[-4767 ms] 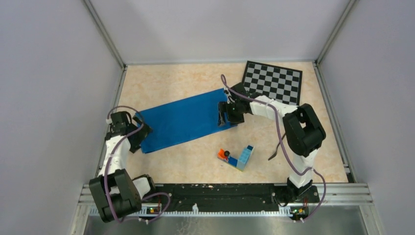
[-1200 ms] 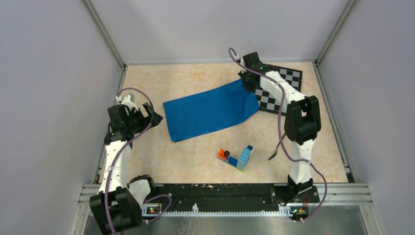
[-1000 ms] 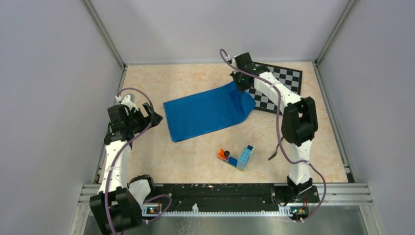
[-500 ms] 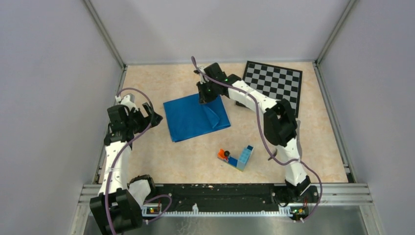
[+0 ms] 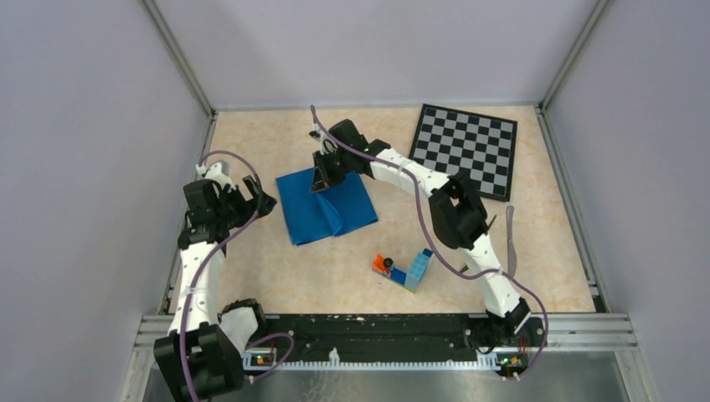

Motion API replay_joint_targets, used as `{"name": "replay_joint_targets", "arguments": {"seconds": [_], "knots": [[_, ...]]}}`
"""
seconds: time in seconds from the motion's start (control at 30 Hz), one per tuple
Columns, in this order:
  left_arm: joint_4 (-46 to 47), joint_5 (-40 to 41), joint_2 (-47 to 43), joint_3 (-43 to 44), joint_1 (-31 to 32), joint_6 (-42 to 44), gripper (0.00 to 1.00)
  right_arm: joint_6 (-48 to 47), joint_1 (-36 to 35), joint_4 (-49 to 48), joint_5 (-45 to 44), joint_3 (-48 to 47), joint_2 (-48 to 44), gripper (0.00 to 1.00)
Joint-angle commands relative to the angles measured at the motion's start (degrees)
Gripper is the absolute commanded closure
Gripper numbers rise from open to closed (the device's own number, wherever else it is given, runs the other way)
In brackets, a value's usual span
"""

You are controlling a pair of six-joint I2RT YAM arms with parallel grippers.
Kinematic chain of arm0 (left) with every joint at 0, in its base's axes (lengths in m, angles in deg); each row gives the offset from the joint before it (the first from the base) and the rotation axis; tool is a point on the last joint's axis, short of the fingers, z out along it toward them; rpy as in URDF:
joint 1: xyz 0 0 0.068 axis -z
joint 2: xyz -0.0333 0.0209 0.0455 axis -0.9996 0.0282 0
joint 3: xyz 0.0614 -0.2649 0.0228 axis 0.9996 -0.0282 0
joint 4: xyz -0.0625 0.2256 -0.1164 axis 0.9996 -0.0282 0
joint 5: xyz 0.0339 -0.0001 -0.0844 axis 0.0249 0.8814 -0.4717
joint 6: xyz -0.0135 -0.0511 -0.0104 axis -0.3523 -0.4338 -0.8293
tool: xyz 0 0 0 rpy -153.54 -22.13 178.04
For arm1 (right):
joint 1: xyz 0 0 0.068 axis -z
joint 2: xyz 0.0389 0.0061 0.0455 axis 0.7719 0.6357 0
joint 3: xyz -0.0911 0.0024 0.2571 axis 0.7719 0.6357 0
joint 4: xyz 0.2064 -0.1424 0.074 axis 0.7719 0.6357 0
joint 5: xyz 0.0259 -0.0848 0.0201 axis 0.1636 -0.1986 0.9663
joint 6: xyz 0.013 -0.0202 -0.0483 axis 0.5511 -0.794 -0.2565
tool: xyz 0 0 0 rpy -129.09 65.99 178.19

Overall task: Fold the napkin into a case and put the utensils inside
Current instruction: Fold the rectangle-folded napkin at the center of the board.

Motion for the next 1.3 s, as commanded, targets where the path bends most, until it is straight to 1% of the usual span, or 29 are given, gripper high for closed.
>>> {"name": "replay_joint_targets", "arguments": {"seconds": [0.0,0.33,0.4,0.47,0.5,0.53,0.6,0.63,0.67,0.7,0.73,0.83,0.9,1.03,1.13,1.27], "knots": [[1.3,0.9,-1.4,-0.1,0.2,-0.5,0.01,3.7,-1.8,-5.6,4.8,-3.4,2.6,1.00],[1.7,1.3,-1.0,-0.5,0.3,-1.3,0.01,6.9,-2.8,-9.9,5.9,-4.4,5.1,1.00],[2.4,3.8,0.5,-1.6,0.2,-4.0,0.01,7.3,-3.0,-10.6,5.7,-3.9,4.4,1.00],[0.3,9.2,3.1,-2.2,0.2,-10.8,0.03,7.7,-3.1,-10.4,5.3,-4.0,4.3,1.00],[0.1,8.3,4.8,-2.4,0.2,-13.9,0.06,7.9,-3.2,-10.2,5.2,-4.3,4.4,1.00],[1.7,5.6,6.4,-2.9,0.2,-15.9,0.13,8.2,-3.1,-10.1,5.2,-4.5,4.6,1.00],[4.1,0.8,10.1,-2.8,0.4,-18.9,0.31,9.0,-3.1,-10.1,5.0,-4.7,4.8,1.00],[6.2,-0.3,12.0,-3.2,0.8,-19.6,0.37,9.3,-3.1,-10.2,5.1,-4.6,4.7,1.00],[7.6,-0.4,13.8,-3.2,1.1,-19.7,0.41,9.8,-3.1,-10.6,5.4,-4.4,4.5,1.00],[7.8,0.2,16.2,-2.9,1.2,-19.1,0.49,10.4,-3.2,-11.1,5.6,-3.9,4.2,1.00],[7.9,0.3,18.3,-2.7,1.3,-18.7,0.53,10.5,-3.2,-11.4,5.6,-3.6,3.8,1.00],[8.9,0.9,21.8,-3.0,2.3,-18.6,0.55,10.6,-3.2,-11.5,5.3,-3.7,3.5,1.00],[9.0,4.3,22.7,-3.0,4.4,-18.6,0.56,10.9,-3.2,-11.7,5.7,-4.2,3.8,1.00],[7.5,8.1,26.3,-1.3,8.4,-18.7,0.62,11.4,-3.1,-11.6,6.1,-5.3,4.8,1.00],[7.1,9.7,28.3,-1.6,9.3,-18.2,0.69,12.0,-3.2,-12.1,6.5,-5.8,5.1,1.00],[8.2,10.8,28.9,-3.4,9.3,-17.8,0.70,12.3,-3.2,-11.9,6.6,-7.3,5.8,1.00]]}}
